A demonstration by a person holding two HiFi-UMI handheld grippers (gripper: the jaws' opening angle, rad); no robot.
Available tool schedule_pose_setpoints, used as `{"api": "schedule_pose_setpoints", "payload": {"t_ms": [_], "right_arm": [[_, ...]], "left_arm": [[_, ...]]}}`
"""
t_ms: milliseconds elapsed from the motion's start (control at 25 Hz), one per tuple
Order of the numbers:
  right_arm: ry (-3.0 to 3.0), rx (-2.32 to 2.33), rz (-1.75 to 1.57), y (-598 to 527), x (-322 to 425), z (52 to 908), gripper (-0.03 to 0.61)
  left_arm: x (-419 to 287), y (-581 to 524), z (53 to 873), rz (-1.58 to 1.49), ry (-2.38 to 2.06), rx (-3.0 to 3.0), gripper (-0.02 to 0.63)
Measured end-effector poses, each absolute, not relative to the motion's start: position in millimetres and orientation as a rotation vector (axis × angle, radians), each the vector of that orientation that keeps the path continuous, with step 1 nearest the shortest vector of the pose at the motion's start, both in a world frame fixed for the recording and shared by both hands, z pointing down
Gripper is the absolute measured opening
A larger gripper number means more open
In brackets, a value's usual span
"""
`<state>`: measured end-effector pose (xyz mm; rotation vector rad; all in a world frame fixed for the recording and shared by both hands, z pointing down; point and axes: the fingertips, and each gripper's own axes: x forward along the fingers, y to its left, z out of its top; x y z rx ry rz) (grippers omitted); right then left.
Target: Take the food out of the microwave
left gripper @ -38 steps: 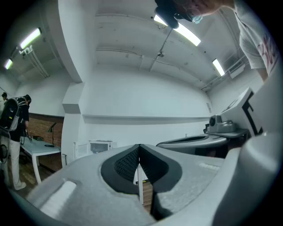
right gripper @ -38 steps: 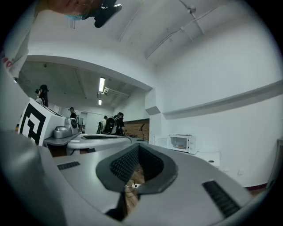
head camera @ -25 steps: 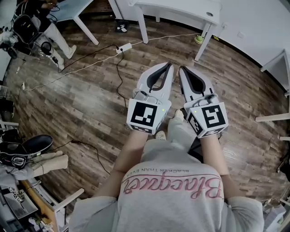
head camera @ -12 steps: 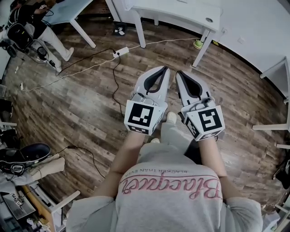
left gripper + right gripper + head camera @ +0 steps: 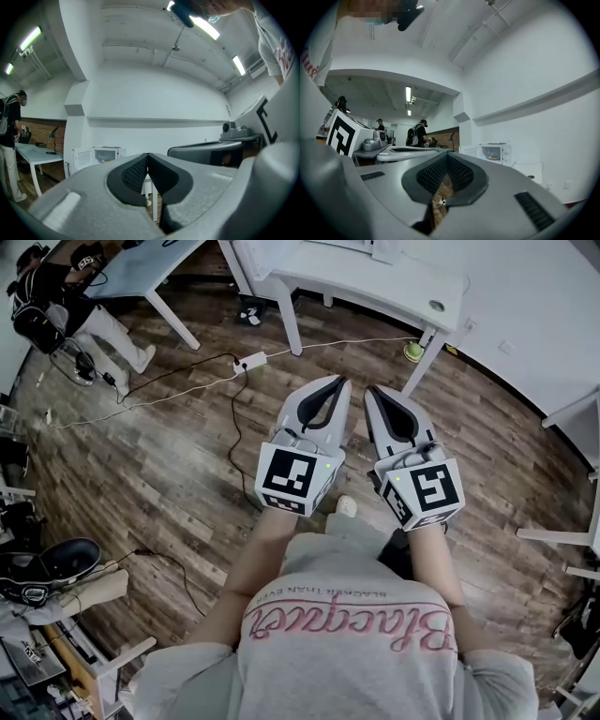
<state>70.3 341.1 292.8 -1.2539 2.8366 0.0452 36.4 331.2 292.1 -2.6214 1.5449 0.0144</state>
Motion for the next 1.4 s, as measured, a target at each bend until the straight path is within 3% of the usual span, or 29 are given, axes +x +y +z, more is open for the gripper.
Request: {"api": "schedule_pose_setpoints", "payload": {"t_ms": [560,1400], "right_arm": [[2.879,-1.125,0.028,264,79,293,0.011],[2.826,-1.099,-0.014,97,20,280,0.013]], "left_arm": [[50,260,290,0.012,1.628,-2.548,0.008],[-14,88,283,0.013,1.611,-2.553,0.008]]}}
